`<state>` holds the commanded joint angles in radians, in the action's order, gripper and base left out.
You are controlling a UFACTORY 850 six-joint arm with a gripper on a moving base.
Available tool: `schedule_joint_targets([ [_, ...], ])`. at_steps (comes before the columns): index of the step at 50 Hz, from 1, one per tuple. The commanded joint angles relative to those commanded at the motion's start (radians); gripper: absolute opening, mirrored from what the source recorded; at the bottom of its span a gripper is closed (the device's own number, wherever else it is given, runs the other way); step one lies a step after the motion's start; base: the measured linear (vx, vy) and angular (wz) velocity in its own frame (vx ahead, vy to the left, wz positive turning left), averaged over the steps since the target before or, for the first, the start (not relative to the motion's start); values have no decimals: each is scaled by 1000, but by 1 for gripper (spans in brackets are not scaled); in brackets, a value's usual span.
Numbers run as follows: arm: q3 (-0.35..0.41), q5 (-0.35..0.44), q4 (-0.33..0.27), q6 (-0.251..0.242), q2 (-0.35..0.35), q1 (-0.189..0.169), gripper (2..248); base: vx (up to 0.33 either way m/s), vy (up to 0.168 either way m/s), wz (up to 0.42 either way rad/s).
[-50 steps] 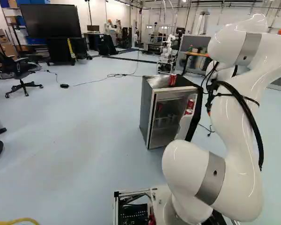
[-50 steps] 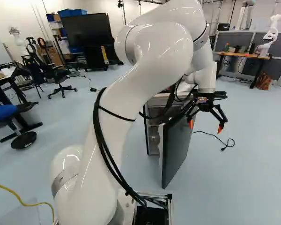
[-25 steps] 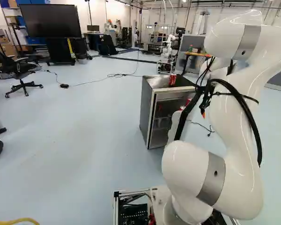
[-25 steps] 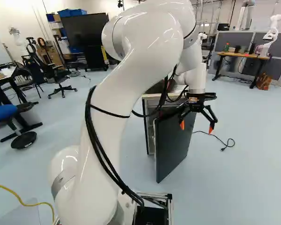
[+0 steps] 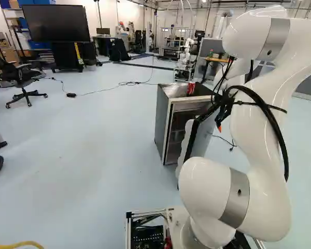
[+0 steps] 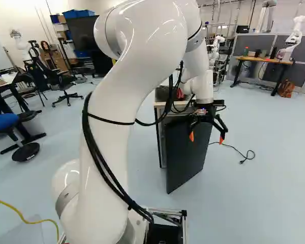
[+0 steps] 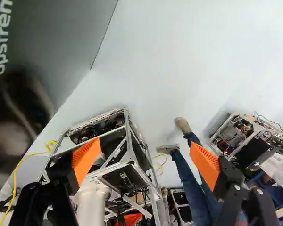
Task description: Grab a drink from the fridge
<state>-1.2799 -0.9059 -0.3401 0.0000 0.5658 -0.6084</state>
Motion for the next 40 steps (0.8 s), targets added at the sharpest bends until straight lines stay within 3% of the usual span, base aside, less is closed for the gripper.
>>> schedule_joint_targets([
  [40,234,300,-82,0,-150,23,247,0,0,0],
])
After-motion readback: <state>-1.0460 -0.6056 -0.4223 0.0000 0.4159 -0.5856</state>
